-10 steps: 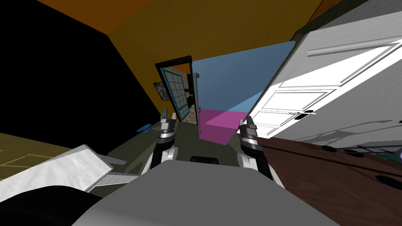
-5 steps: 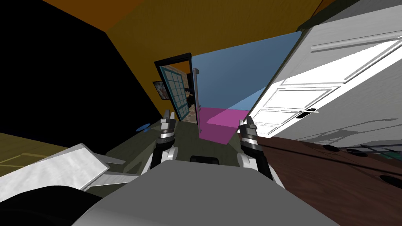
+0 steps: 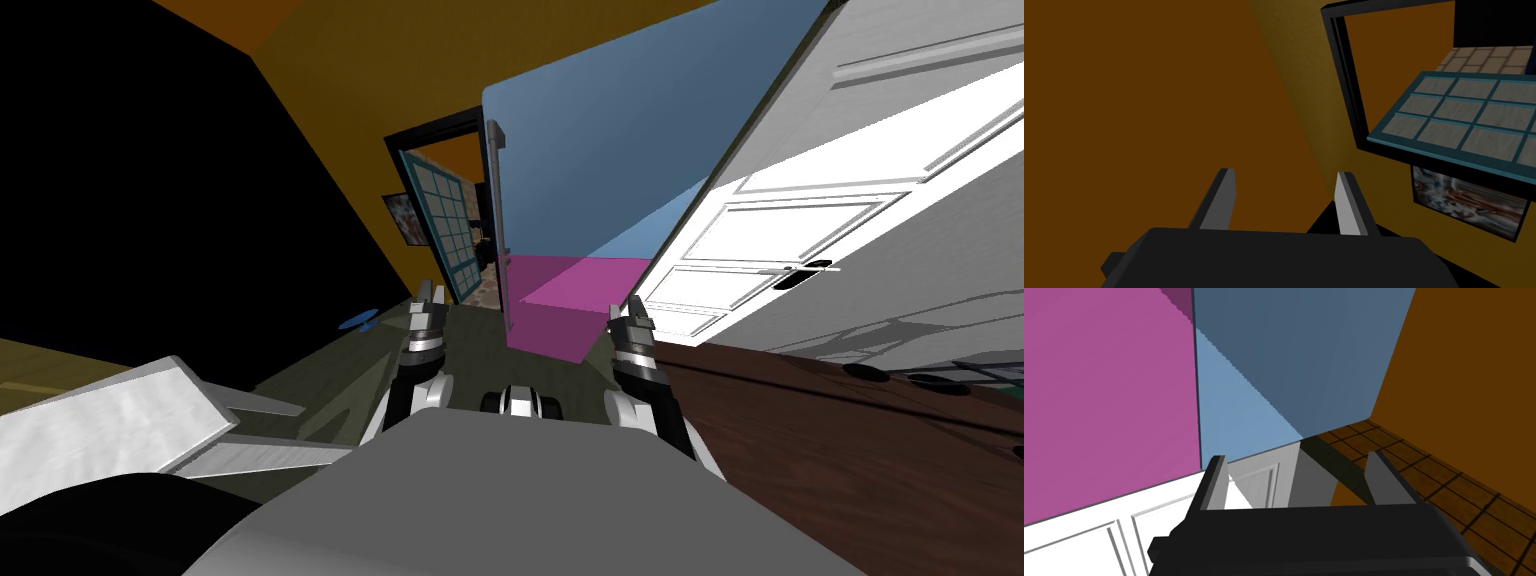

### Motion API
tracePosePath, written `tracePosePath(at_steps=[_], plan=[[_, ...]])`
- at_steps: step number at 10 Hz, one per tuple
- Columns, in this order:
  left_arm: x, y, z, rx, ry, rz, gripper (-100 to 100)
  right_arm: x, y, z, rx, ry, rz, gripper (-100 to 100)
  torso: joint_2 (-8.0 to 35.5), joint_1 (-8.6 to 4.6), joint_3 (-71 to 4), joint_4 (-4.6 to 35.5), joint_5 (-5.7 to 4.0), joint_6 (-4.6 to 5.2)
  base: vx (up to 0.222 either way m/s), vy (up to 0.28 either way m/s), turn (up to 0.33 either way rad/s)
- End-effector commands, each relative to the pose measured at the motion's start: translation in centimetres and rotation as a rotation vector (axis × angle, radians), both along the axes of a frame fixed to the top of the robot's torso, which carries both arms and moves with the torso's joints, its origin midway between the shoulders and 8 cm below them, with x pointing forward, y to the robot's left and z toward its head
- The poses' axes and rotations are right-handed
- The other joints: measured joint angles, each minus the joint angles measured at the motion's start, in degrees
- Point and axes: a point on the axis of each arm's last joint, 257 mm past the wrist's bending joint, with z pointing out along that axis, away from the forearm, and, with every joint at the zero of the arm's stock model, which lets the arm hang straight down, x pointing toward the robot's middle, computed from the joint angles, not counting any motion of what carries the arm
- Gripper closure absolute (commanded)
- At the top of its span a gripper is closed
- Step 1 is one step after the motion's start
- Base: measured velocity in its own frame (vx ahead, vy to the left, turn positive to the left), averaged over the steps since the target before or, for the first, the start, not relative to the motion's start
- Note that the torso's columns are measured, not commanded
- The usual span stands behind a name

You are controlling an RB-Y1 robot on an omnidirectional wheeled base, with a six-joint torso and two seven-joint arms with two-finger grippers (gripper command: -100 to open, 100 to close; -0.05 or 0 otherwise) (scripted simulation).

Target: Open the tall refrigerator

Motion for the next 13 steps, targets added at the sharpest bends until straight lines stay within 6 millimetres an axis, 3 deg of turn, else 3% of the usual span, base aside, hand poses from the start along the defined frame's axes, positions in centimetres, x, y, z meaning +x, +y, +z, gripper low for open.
tracePosePath(at_steps=[1,7,13], plan=[[0.0,0.0,0.0,0.0,0.001,0.0,0,0.4,0.4,-0.3,-0.081,0.028,0.024,-100,1.92,0.05,-3.96,1.89,0.02,0.0,0.015,0.039,-0.001],[0.0,0.0,0.0,0.0,0.001,0.0,0,1.7,0.5,-2.3,-0.335,0.134,0.035,-100,2.71,0.05,-5.36,2.69,0.01,0.0,0.029,0.1,-0.001],[0.0,0.0,0.0,0.0,0.001,0.0,0,3.1,-1.3,-4.7,-0.629,0.251,-0.022,-100,2.68,-0.01,-5.37,2.69,0.0,0.0,0.064,0.161,-0.001]])
